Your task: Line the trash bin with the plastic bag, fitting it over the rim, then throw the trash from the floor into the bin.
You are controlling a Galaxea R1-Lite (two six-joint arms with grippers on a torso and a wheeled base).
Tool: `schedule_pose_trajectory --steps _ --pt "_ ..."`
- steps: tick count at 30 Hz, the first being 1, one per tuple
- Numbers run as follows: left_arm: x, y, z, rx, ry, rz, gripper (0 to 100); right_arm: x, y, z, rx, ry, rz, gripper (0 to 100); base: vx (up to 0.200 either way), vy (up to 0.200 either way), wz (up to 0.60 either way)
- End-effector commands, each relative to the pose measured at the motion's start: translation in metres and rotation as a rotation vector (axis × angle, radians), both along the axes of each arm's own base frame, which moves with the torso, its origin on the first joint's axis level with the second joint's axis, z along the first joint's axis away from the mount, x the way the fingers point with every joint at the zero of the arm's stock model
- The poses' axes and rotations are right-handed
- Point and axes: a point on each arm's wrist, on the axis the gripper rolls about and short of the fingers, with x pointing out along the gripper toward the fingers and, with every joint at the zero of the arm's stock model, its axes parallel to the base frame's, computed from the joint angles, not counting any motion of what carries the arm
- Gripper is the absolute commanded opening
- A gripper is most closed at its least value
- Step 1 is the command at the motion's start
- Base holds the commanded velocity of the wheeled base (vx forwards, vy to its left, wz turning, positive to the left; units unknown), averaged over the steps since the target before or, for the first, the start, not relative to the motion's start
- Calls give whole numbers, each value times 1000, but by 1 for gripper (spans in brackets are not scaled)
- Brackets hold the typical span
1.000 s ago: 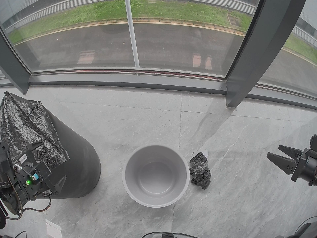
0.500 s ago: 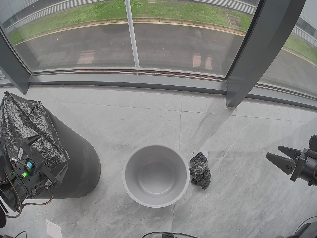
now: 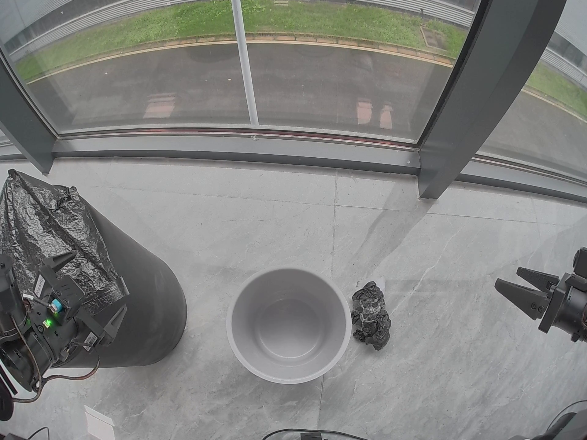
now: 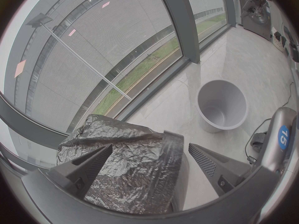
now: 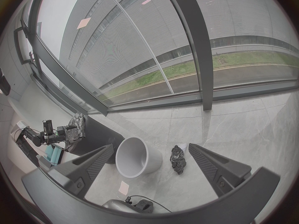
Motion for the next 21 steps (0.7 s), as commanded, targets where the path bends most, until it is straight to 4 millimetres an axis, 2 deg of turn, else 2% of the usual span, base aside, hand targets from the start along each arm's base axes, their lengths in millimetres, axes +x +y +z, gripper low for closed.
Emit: schedule_pose_trajectory --steps 1,11,21 --pt "9 3 0 -1 -3 32 100 0 0 1 2 -5 -1 100 0 0 0" --pt "20 4 -2 12 -45 60 100 0 -1 2 4 -23 -8 100 0 0 0" --pt "12 6 -12 125 -92 88 100 0 -1 2 4 -21 -8 100 0 0 0"
